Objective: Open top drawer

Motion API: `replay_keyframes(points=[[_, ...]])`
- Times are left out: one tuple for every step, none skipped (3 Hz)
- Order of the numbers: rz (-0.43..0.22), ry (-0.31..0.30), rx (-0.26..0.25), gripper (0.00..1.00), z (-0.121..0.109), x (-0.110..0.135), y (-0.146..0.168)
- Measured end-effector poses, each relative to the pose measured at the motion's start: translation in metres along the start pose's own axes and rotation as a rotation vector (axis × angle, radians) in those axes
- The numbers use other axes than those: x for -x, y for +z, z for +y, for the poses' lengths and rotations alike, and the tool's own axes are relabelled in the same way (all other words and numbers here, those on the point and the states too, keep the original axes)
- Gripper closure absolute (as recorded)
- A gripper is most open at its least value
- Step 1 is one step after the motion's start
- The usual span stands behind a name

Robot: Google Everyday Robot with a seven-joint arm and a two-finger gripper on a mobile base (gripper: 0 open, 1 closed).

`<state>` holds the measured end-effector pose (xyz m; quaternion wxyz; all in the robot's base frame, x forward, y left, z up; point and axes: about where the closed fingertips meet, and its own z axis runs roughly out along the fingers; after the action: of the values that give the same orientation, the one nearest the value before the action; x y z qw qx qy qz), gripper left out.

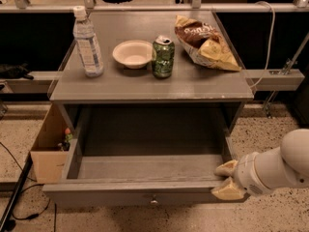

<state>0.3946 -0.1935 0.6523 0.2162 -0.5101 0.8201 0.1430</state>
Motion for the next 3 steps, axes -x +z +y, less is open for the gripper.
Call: replay_keyframes(points=[[0.004, 0.008, 0.011, 1.0, 0.0106, -0.0045, -0.0043], [0.004, 0.008, 0.011, 0.81, 0.0106, -0.0045, -0.0043], [0.004, 0.008, 0.011, 0.58, 0.0106, -0.0045, -0.0043]])
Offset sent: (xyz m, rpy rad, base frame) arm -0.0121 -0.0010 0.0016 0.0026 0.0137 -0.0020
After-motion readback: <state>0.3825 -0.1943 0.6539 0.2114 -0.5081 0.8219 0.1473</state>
